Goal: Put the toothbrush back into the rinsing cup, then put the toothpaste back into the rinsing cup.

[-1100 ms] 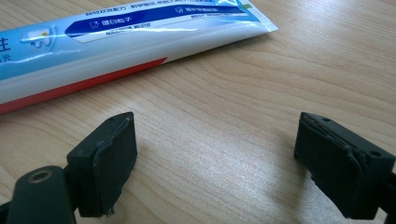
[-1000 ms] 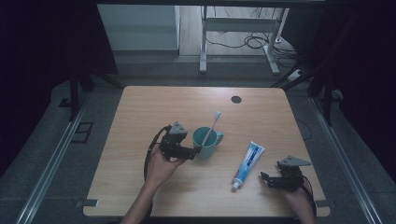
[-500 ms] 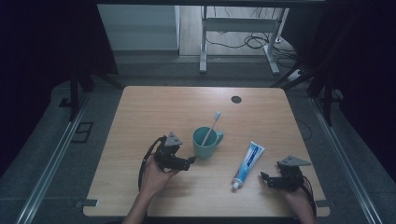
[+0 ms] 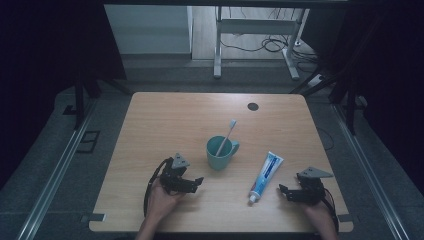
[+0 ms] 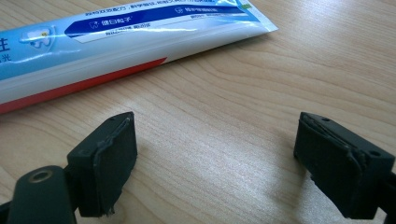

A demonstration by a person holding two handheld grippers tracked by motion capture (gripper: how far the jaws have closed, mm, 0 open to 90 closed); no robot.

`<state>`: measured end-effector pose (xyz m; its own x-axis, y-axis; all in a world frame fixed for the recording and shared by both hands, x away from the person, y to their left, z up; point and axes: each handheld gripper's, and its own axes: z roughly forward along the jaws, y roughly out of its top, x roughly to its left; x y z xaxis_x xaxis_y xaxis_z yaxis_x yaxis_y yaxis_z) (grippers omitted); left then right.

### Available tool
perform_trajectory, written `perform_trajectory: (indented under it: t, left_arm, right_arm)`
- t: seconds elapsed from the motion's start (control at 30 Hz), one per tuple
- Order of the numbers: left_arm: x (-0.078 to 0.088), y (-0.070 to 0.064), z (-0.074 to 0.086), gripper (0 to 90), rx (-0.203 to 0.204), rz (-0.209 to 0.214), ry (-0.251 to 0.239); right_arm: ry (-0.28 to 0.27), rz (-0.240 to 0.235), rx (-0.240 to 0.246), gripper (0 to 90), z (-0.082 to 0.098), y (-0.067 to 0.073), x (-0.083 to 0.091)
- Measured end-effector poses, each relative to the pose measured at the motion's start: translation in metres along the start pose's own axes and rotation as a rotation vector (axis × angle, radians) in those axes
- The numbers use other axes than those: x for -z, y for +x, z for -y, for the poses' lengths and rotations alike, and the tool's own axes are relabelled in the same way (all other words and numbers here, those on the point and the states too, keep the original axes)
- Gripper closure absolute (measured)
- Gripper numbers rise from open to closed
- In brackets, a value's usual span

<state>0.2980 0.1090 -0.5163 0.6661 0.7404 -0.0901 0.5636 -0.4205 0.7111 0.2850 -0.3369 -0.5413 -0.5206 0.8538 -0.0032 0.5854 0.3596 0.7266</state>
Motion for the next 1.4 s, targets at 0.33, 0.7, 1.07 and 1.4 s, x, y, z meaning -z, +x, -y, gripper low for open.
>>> perform_trajectory:
  t: [0.33,0.7,1.07,1.4]
  left_arm:
    - [-0.009,-0.002,0.015,14.9,-0.015,-0.037,0.056]
    - [-0.013,-0.006,0.022,14.6,-0.032,-0.059,0.067]
    - [-0.013,-0.006,0.027,14.4,-0.03,-0.058,0.032]
    - [-0.012,-0.006,0.027,14.3,-0.029,-0.06,0.031]
  right_arm:
    - [-0.001,0.001,0.0,13.1,0.0,0.0,0.0]
    - [-0.001,0.0,-0.002,13.1,0.0,0.0,0.0]
    - [-0.003,0.0,-0.001,13.9,0.0,0.0,0.0]
    - [-0.013,-0.023,0.013,19.0,0.002,0.002,0.002]
